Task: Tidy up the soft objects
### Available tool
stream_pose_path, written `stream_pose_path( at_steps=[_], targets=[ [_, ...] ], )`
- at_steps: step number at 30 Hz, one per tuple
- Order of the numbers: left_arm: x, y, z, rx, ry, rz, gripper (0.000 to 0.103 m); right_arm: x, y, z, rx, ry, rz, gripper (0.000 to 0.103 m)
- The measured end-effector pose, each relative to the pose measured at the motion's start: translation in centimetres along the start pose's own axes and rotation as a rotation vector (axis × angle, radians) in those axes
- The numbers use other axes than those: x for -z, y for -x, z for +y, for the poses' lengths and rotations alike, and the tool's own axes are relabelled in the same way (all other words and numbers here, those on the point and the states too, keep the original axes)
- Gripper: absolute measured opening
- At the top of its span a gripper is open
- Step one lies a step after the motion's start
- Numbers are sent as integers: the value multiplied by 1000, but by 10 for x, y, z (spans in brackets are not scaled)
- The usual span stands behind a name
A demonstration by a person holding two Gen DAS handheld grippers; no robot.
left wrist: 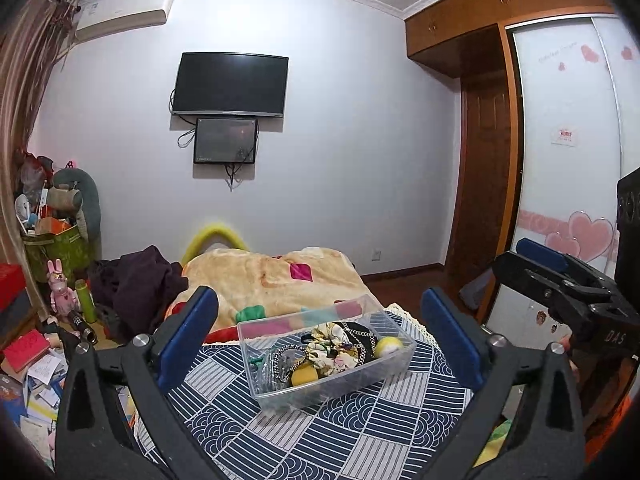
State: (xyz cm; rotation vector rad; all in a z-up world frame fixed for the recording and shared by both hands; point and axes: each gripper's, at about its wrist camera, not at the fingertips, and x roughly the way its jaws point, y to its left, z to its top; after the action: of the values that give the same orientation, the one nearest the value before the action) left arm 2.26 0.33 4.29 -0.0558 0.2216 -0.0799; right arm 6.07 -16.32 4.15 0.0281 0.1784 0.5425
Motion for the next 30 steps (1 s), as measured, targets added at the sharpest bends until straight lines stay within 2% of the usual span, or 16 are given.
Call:
stream_pose_path(
  at_steps=[30],
  targets=[
    [10,-2,2,-1,-3,10,103,9,3,6,-3,20,24,103]
  ],
)
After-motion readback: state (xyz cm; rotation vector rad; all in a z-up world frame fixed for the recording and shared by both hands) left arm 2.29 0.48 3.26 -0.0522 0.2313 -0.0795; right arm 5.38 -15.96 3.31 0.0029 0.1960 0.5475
